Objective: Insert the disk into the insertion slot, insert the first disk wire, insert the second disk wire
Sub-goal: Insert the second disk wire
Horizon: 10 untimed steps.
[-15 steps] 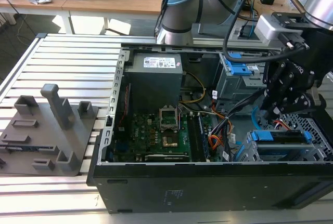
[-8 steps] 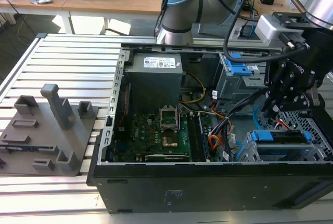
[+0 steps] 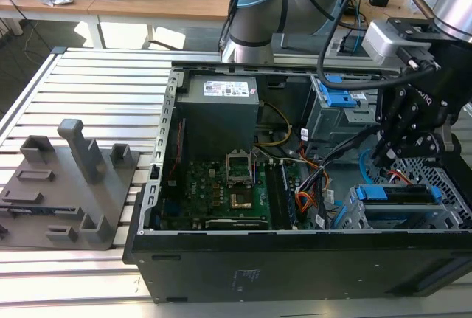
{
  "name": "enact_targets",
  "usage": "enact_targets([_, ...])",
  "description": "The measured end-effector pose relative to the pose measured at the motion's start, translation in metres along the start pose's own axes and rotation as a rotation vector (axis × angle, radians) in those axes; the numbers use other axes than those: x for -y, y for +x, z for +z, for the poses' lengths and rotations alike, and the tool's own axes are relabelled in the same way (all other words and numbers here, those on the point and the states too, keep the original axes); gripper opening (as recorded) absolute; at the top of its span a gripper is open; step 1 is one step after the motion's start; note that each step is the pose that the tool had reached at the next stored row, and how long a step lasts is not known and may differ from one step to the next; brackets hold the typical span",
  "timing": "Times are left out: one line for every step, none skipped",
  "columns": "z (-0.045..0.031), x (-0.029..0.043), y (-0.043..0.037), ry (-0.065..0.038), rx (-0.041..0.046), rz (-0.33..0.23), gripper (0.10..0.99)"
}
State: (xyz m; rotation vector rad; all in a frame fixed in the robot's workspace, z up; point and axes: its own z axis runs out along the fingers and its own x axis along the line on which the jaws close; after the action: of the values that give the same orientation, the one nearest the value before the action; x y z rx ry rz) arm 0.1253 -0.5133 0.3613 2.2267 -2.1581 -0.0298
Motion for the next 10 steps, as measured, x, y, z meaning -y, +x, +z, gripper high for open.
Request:
enact_targets([0.0001,-0.0001,0.0024,0.0,0.0001,0.0,0.161])
enact_targets([0.0002,-0.0002,0.0071,0.0,0.0001,0.0,0.161])
enact_targets([0.0002,-0.0003,0.0102,0.0,0.0001,0.0,0.161])
enact_targets([0.0003,-0.0004,0.0132,0.0,0.0001,0.0,0.161])
enact_targets([0.0003,-0.0005,0.0158,0.0,0.0001,0.0,0.161])
enact_targets([0.0004,-0.0006,0.0182,0.0,0.0002,0.0,0.161])
enact_targets([0.0006,-0.0005,0.0197,0.0,0.0003,0.0,0.161])
enact_targets([0.0008,0.0,0.0203,0.0,0.0004,0.0,0.161])
enact_targets([0.0014,0.0016,0.0204,0.0,0.0003,0.0,0.161])
enact_targets([0.0027,0.0036,0.0205,-0.001,0.0003,0.0,0.161])
